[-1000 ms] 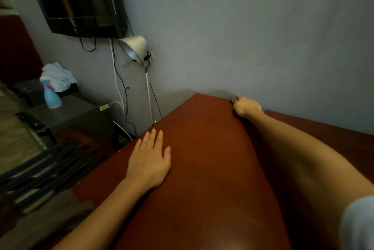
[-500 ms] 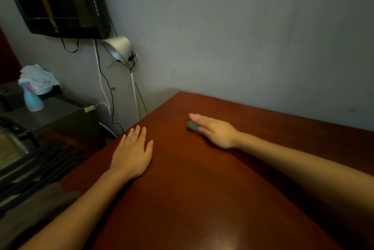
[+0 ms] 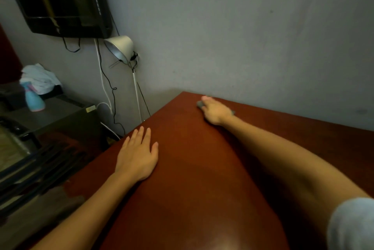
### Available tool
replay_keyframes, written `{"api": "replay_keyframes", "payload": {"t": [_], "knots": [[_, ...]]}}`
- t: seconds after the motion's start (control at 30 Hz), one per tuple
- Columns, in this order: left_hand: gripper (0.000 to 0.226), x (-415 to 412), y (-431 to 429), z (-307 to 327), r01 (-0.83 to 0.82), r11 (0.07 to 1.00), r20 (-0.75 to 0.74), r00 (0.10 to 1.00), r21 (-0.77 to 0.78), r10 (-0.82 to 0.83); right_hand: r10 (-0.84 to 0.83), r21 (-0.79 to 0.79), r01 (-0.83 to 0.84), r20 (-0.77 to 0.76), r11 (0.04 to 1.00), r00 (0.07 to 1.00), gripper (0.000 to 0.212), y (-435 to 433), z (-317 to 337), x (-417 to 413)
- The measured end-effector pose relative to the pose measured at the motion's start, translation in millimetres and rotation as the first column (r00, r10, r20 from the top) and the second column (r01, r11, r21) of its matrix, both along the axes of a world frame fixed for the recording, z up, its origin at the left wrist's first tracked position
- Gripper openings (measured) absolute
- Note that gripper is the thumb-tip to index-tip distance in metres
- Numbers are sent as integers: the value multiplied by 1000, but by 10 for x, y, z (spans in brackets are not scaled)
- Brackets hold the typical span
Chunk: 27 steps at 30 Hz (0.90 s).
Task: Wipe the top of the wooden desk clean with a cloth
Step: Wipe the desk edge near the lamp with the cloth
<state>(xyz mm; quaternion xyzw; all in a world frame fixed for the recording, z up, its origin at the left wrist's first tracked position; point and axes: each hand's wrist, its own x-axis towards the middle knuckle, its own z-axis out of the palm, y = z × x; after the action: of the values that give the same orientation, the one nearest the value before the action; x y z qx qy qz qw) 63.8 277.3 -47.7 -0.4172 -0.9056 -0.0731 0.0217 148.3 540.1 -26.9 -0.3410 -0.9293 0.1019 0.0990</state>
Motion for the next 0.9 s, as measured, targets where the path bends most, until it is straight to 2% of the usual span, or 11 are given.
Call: {"api": "replay_keyframes", "payload": {"t": [0.13, 0.3, 0.37, 0.47, 0.53, 0.63, 0.77, 0.9], "knots": [[60, -29, -7, 1, 1, 1000, 18, 1000, -9, -1, 293, 18, -295, 63, 955, 954, 55, -752, 19, -238], [61, -11, -29, 11, 10, 1000, 15, 1000, -22, -10, 479, 52, -479, 21, 876, 878, 52, -999, -36, 523], [61, 1, -42, 12, 22, 1000, 24, 999, -19, -22, 412, 33, -411, -13, 911, 911, 50, -753, -35, 918], [61, 14, -47, 2, 19, 1000, 16, 1000, -14, -19, 153, -20, -153, -17, 988, 988, 51, -107, 32, 1416], [60, 14, -29, -5, 10, 1000, 13, 1000, -9, -10, -16, -24, 16, -10, 1000, 1000, 53, 300, 57, 1586], [60, 5, -1, -6, 6, 1000, 7, 1000, 1, -6, -158, -19, 158, 15, 987, 987, 53, 699, 14, 1483], [60, -3, 5, -14, 3, 1000, 9, 1000, 15, -3, -242, -18, 242, 13, 970, 970, 55, 736, -14, 971], [60, -23, 3, -23, 6, 1000, 6, 1000, 13, -6, -109, -4, 109, 22, 994, 994, 58, 306, -9, 535]]}}
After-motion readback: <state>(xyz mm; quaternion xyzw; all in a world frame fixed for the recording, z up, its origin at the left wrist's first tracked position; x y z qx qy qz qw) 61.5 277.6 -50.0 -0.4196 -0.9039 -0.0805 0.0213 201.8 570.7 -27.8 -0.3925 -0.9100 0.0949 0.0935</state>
